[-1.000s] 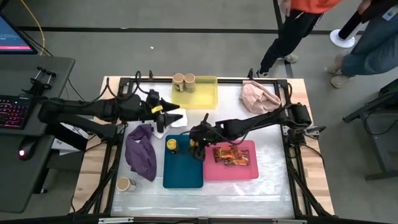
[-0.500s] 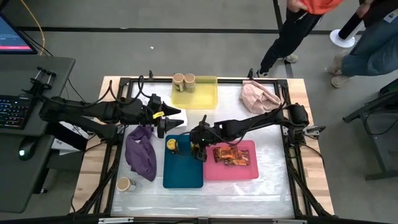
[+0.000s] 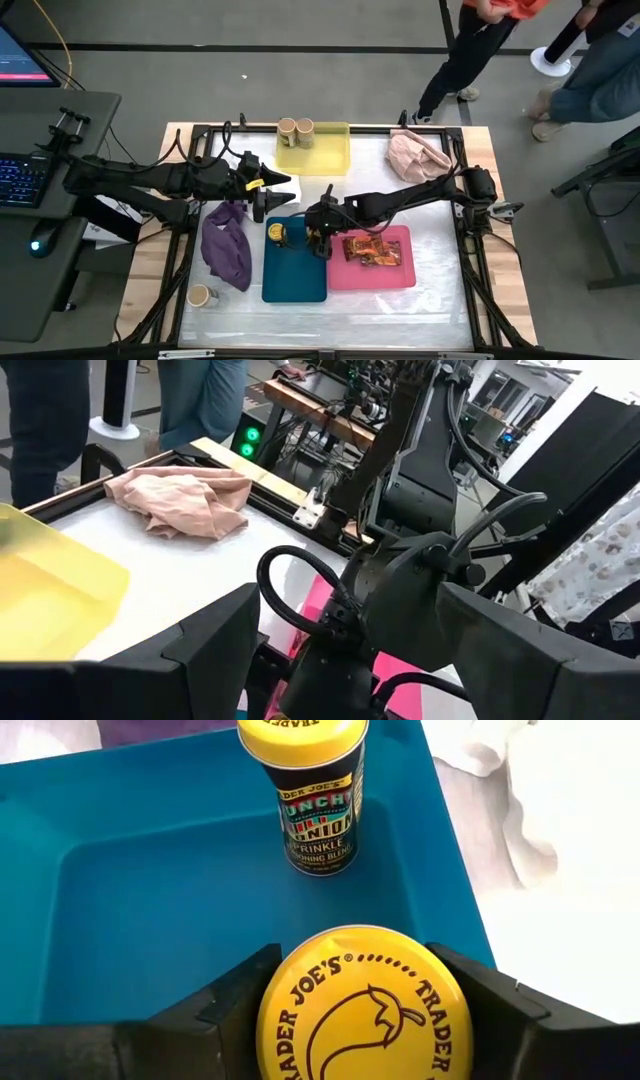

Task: Sort spices by type
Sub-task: Put the yellow seasoning bottle into the blue bin aligned with the other yellow seasoning bottle

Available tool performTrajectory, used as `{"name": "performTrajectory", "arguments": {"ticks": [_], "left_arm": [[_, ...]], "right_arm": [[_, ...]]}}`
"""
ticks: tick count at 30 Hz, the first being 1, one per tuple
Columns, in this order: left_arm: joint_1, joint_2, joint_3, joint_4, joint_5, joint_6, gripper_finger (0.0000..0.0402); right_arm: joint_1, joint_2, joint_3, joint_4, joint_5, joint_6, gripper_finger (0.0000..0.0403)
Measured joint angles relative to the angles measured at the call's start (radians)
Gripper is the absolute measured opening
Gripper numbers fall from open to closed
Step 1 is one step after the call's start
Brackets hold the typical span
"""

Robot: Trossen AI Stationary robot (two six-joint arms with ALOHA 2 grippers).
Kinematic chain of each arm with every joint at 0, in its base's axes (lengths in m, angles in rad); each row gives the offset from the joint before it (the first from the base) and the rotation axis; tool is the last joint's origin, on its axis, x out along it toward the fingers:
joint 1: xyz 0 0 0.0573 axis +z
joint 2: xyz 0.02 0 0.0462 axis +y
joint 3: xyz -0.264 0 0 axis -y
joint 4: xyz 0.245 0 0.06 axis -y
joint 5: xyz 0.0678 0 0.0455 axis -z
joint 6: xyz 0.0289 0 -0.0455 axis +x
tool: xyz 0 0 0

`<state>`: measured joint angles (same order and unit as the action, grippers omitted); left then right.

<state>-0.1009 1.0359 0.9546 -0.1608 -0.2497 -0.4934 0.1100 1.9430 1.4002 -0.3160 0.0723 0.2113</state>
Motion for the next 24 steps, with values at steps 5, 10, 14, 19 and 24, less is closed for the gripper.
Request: {"name": "performTrajectory", "arguments": {"ticks": [5, 10, 14, 19, 24], "left_arm": [[0.000, 0.000, 0.000, 0.000, 0.000, 0.000, 0.0290], [0.000, 0.000, 0.000, 0.000, 0.000, 0.000, 0.0290], [0.000, 0.000, 0.000, 0.000, 0.000, 0.000, 0.0290], [0.000, 0.000, 0.000, 0.000, 0.000, 0.000, 0.0290], [0.000, 0.000, 0.000, 0.000, 0.000, 0.000, 0.0290]], "right_arm": [[-0.005, 0.000, 0.000, 0.000, -0.017, 0.052, 0.0234], [-0.005, -0.001, -0.001, -0.001, -0.117, 0.038, 0.0234], [-0.004, -0.001, -0.001, -0.008, -0.117, 0.035, 0.0234], [-0.005, -0.001, -0.002, -0.008, -0.077, 0.035, 0.0234], [-0.005, -0.001, -0.002, -0.008, -0.050, 0.042, 0.0248]]}}
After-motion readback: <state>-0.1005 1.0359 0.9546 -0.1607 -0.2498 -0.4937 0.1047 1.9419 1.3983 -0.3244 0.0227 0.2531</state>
